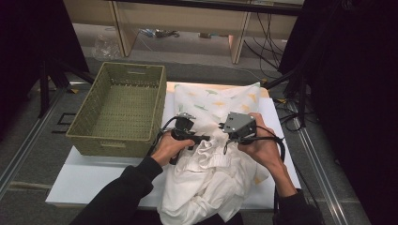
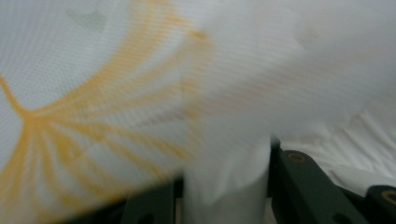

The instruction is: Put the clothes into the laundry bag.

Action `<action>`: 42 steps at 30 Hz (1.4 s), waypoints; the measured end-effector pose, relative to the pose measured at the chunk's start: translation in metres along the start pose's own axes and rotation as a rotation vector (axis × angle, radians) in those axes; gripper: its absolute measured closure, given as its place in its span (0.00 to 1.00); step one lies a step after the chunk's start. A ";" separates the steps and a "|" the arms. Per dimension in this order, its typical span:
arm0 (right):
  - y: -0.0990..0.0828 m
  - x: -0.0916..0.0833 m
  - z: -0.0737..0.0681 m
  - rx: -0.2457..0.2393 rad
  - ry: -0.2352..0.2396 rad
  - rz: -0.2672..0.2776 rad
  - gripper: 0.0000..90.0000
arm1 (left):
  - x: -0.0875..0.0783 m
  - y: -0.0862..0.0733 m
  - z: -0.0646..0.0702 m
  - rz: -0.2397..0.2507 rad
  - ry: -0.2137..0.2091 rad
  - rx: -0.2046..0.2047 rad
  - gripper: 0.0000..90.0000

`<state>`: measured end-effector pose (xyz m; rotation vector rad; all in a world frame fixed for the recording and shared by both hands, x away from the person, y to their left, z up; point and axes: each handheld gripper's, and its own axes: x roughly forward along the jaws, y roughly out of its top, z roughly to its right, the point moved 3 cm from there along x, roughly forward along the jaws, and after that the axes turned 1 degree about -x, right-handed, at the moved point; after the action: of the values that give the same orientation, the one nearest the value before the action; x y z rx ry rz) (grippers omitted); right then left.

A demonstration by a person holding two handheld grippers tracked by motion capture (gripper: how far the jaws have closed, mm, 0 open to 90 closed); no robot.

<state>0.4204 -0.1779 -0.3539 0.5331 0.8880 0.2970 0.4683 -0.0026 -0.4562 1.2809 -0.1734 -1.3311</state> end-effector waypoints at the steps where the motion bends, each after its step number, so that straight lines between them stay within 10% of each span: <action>1: 0.000 0.000 0.000 0.003 0.000 0.000 1.00 | -0.007 0.000 0.004 0.005 0.000 0.012 0.70; 5: 0.000 -0.001 0.000 0.001 -0.003 0.002 1.00 | -0.034 -0.002 0.020 0.010 -0.033 -0.016 0.47; 10: -0.001 -0.001 -0.001 -0.009 -0.012 -0.007 1.00 | -0.060 -0.024 0.021 -0.035 0.085 0.054 0.29; 16: 0.000 0.001 -0.002 -0.005 0.003 -0.004 1.00 | -0.043 -0.060 0.006 -0.161 0.083 0.005 0.21; 18: 0.000 0.003 -0.002 -0.011 -0.002 -0.011 1.00 | -0.032 -0.064 0.006 -0.183 0.041 -0.005 0.29; 22: 0.000 0.005 -0.002 -0.044 0.004 -0.021 1.00 | -0.023 -0.059 0.019 -0.143 -0.011 0.106 0.70; 32: 0.005 0.001 -0.004 -0.054 0.000 -0.008 1.00 | -0.017 -0.011 0.050 0.008 -0.099 0.094 0.90; 42: 0.007 -0.008 -0.005 -0.066 0.031 0.002 1.00 | 0.030 -0.006 0.001 0.011 0.048 0.008 0.89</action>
<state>0.4119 -0.1744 -0.3474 0.4689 0.9047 0.3360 0.4740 -0.0242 -0.4769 1.3160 -0.1524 -1.2896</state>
